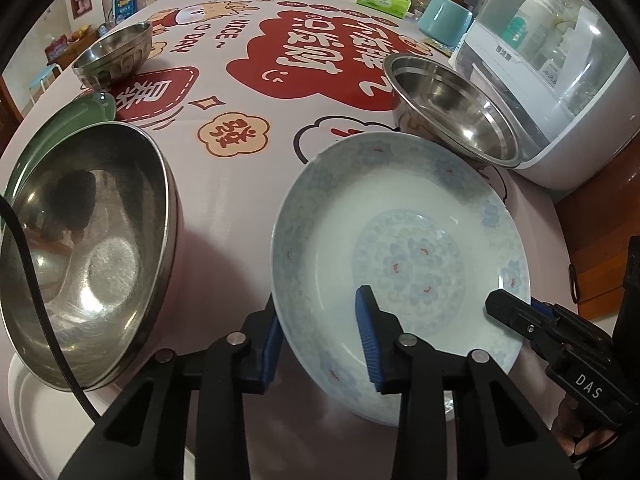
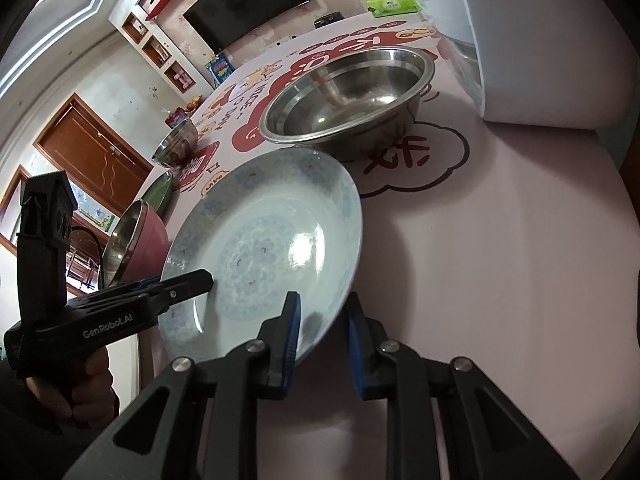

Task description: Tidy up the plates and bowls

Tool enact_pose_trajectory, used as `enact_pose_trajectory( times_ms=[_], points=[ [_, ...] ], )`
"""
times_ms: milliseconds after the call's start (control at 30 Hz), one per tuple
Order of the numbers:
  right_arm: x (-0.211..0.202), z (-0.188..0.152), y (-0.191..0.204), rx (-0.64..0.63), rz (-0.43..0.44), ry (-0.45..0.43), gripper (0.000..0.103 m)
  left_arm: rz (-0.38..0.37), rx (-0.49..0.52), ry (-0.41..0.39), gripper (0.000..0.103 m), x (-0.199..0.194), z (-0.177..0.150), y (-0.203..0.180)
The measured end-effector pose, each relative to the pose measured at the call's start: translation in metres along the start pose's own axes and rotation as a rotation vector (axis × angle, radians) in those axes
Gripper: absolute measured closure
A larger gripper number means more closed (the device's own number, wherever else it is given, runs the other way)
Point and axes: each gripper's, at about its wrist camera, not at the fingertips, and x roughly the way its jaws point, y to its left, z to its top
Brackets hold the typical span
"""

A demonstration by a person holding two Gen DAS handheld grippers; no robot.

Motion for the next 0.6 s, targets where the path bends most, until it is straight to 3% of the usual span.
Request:
enact_pose_trajectory(
  times_ms=[600],
  points=[
    [-0.018, -0.004, -0.007, -0.014, 0.003, 0.000, 0.085, -0.012, 0.063, 0.004, 0.072, -0.021, -0.018, -0.017]
  ],
)
